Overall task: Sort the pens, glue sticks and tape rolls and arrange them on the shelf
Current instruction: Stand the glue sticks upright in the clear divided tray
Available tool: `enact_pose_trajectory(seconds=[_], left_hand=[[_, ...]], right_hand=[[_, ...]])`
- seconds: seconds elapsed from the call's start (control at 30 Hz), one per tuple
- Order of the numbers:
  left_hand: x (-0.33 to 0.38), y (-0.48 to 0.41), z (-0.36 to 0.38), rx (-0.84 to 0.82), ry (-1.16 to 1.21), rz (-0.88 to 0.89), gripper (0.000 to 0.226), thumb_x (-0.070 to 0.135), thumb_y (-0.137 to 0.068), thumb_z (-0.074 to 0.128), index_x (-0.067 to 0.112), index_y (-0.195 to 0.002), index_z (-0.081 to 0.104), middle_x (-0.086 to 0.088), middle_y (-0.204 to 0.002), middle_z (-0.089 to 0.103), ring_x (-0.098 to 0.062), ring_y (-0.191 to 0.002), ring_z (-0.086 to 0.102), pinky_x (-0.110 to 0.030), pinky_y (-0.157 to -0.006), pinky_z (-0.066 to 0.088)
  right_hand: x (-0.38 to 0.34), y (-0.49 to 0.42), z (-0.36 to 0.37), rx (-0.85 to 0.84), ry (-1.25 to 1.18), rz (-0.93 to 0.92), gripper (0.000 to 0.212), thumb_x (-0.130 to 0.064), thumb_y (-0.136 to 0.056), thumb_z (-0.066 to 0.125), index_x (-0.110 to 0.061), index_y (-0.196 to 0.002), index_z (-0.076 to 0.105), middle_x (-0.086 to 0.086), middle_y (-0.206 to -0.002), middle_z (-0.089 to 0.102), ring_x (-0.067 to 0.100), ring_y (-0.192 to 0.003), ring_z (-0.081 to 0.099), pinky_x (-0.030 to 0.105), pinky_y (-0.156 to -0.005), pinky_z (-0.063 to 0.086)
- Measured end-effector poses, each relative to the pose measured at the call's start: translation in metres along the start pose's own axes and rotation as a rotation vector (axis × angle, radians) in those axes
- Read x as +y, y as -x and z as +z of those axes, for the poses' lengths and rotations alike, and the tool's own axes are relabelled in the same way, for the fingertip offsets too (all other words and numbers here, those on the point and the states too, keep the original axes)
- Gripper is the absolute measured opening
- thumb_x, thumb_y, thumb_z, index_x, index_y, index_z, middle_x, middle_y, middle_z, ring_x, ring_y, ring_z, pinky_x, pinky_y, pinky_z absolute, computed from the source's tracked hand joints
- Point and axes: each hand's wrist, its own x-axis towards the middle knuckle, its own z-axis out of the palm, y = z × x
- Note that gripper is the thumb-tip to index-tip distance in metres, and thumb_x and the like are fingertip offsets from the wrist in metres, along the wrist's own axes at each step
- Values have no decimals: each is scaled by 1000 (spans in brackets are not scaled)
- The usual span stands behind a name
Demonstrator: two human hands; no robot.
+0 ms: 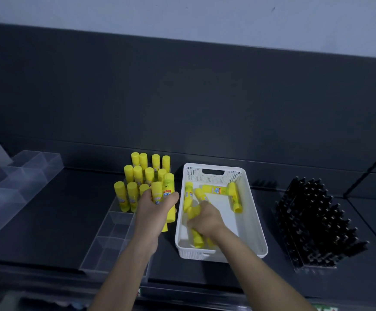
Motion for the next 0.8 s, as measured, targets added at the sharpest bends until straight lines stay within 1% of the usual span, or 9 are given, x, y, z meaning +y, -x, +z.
enact_pose_trajectory(seconds=[0.07, 0.13, 0.23, 0.3, 0.37, 0.43, 0.57, 0.7, 0.8], left_hand=[[-1, 1, 1, 10, 51, -11, 19, 31, -77, 75, 20, -91, 67, -4, -89, 70, -29, -93, 66, -48, -85, 55], [-3, 2, 1, 26, 93, -33, 11, 31, -87, 68, 23, -95, 68, -6, -95, 72, -24, -95, 67, -41, -80, 55], [-4, 6, 0, 36, 144, -38, 13, 37, -88, 63, 28, -96, 68, -1, -89, 74, -11, -84, 71, -29, -66, 52], [-4, 9, -2, 42, 176, -29, 21, 39, -87, 63, 26, -101, 69, 1, -89, 75, -9, -82, 71, -30, -67, 52], [-5, 11, -7, 52, 195, -22, 27, 39, -87, 62, 23, -108, 68, 1, -92, 75, -10, -84, 72, -29, -67, 52], [-6, 10, -16, 50, 181, -14, 23, 35, -90, 62, 22, -107, 68, 0, -93, 75, -12, -86, 71, -29, -66, 54], [-2, 4, -38, 32, 153, -2, 14, 27, -87, 67, 23, -100, 71, -1, -98, 75, -19, -92, 71, -39, -72, 57], [1, -3, -68, -2, 97, 55, 8, 17, -82, 72, 24, -85, 75, 2, -81, 75, -8, -70, 70, -21, -54, 52], [4, -13, -100, -36, 67, 69, 9, 13, -77, 76, 22, -79, 75, 0, -76, 74, -6, -62, 66, -17, -50, 49]], right_hand=[[-4, 4, -12, -14, -377, 32, 34, -4, -67, 71, -12, -98, 60, 2, -76, 64, 17, -65, 62, 25, -56, 48], [-7, 10, -23, -18, -734, 67, 24, 3, -67, 72, -9, -85, 62, 3, -61, 60, 13, -44, 53, 20, -42, 42], [-14, 19, -35, -89, -1044, 74, 20, 4, -71, 70, -8, -84, 62, 10, -69, 60, 13, -44, 49, 18, -39, 37], [-18, 24, -39, -147, -1097, 8, 14, -3, -76, 70, -8, -87, 62, 16, -81, 58, 15, -51, 50, 20, -41, 38], [-23, 31, -37, -153, -1100, -34, 11, -13, -81, 70, -8, -88, 64, 14, -81, 60, 16, -54, 52, 21, -42, 39], [-29, 38, -32, -117, -1058, -59, 13, -19, -84, 68, -8, -89, 65, 10, -76, 64, 16, -55, 54, 21, -42, 40], [-39, 50, -18, -87, -1037, -82, 8, -11, -83, 66, -13, -77, 62, 7, -67, 58, 14, -49, 53, 20, -42, 41], [-52, 55, 1, -30, -1034, -110, 10, -5, -80, 67, -14, -76, 64, 1, -61, 61, 10, -48, 55, 21, -42, 41], [-74, 60, 24, -14, -1032, -158, 9, -7, -79, 69, -15, -75, 67, 1, -64, 67, 10, -53, 60, 20, -44, 44]])
